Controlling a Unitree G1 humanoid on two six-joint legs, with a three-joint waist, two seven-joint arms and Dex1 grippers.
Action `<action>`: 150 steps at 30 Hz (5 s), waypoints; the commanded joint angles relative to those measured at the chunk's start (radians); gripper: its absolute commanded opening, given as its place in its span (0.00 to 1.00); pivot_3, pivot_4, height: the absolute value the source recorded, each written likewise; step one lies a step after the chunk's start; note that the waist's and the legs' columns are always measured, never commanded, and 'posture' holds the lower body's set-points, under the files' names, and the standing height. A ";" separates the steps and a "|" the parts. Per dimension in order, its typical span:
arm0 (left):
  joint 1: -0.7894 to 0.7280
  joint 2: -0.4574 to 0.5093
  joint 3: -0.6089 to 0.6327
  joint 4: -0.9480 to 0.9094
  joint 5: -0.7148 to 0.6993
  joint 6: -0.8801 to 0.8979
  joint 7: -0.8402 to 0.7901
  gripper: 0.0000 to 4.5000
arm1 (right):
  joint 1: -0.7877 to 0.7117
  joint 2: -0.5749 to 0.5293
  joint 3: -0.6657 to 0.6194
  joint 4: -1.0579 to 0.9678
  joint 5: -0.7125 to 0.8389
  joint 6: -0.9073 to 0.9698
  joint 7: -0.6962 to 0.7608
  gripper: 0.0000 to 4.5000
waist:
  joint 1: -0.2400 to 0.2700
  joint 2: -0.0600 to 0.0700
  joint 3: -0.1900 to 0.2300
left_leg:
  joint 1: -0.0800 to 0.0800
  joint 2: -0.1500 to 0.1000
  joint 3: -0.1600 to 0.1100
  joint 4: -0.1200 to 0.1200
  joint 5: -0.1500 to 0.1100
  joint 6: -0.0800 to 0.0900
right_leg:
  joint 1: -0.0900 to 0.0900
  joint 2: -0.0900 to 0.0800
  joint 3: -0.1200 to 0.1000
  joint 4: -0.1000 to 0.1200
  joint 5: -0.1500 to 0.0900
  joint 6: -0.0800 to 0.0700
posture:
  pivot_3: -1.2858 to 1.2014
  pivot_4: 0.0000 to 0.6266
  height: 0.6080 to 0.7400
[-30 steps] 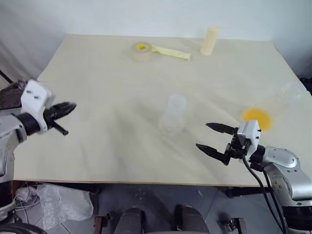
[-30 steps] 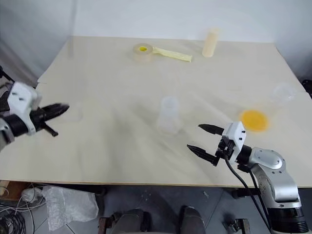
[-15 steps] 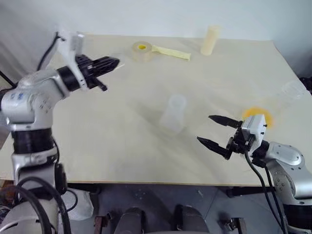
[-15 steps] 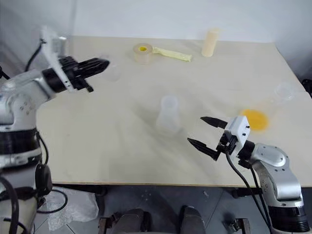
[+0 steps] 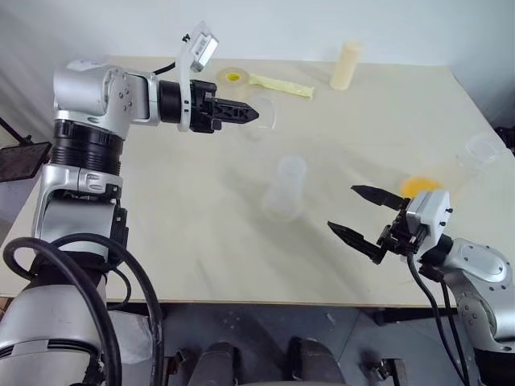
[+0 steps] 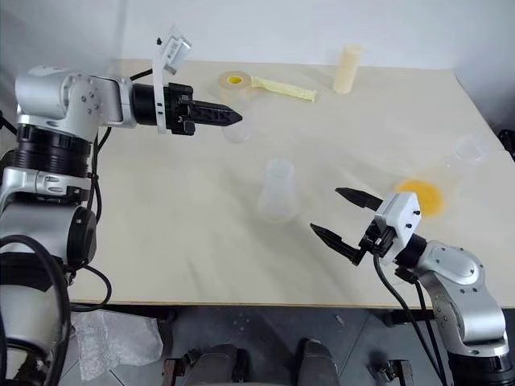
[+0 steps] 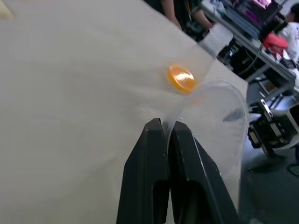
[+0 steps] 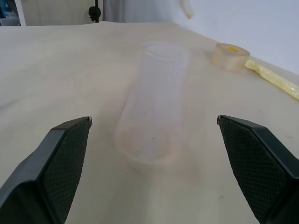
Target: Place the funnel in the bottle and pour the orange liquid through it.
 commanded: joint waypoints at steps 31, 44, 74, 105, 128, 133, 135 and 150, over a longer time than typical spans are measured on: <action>-0.184 -0.118 -0.135 0.307 0.273 -0.159 -0.380 0.01 | 0.041 0.022 -0.031 -0.040 -0.003 -0.032 -0.041 1.00 | 0.000 0.000 0.000 | 0.000 0.000 0.000 0.000 0.000 0.000 | -0.001 -0.001 0.000 0.000 0.000 0.000 | 0.52 0.24 1.00; -0.241 -0.216 -0.140 0.471 0.375 -0.285 -0.418 0.01 | 0.045 0.027 -0.028 -0.033 -0.011 -0.041 -0.037 1.00 | -0.001 -0.001 0.000 | -0.001 0.000 0.001 0.000 0.000 0.001 | -0.001 -0.001 0.000 0.000 0.000 0.000 | 0.52 0.24 1.00; -0.299 -0.192 0.062 0.580 0.417 -0.327 -0.265 1.00 | 0.066 0.018 -0.066 -0.029 -0.031 -0.060 -0.056 1.00 | -0.002 -0.001 0.001 | 0.000 0.000 0.001 0.000 0.000 0.001 | -0.001 -0.001 0.000 0.000 0.000 0.000 | 0.52 0.24 1.00; 0.812 -0.086 0.390 -0.310 0.021 -1.111 -0.309 1.00 | 0.279 0.181 -0.363 -0.095 -0.088 0.116 -0.523 1.00 | 0.001 0.001 -0.001 | 0.001 -0.001 -0.005 0.006 0.000 0.001 | 0.001 -0.002 0.003 0.005 0.000 0.000 | 0.52 0.24 1.00; 1.021 -0.119 0.326 -0.518 -0.027 -1.112 -0.166 1.00 | -0.259 -0.021 -0.320 0.561 -0.228 -0.057 -0.484 1.00 | -0.008 0.003 -0.002 | 0.002 0.000 -0.004 0.005 0.000 0.001 | 0.001 -0.002 0.003 0.004 0.000 0.000 | 0.52 0.24 1.00; 1.044 -0.128 0.321 -0.575 -0.053 -1.079 -0.129 1.00 | -0.342 -0.035 -0.309 0.676 -0.226 -0.106 -0.457 1.00 | -0.007 0.003 -0.002 | 0.001 0.001 -0.004 0.004 0.000 0.001 | 0.001 -0.002 0.002 0.004 0.000 0.000 | 0.52 0.24 1.00; 1.050 -0.127 0.318 -0.589 -0.057 -1.073 -0.118 1.00 | -0.367 -0.041 -0.302 0.716 -0.230 -0.123 -0.447 1.00 | -0.006 0.003 -0.002 | 0.001 0.001 -0.004 0.004 0.000 0.001 | 0.001 -0.002 0.002 0.004 0.000 0.000 | 0.52 0.24 1.00; 1.052 -0.124 0.308 -0.592 -0.054 -1.074 -0.091 1.00 | -0.503 -0.032 -0.286 0.878 -0.248 -0.166 -0.502 0.75 | -0.010 0.003 -0.002 | 0.001 0.001 -0.004 0.004 0.000 0.001 | 0.001 -0.002 0.002 0.003 0.000 0.000 | 0.52 0.24 1.00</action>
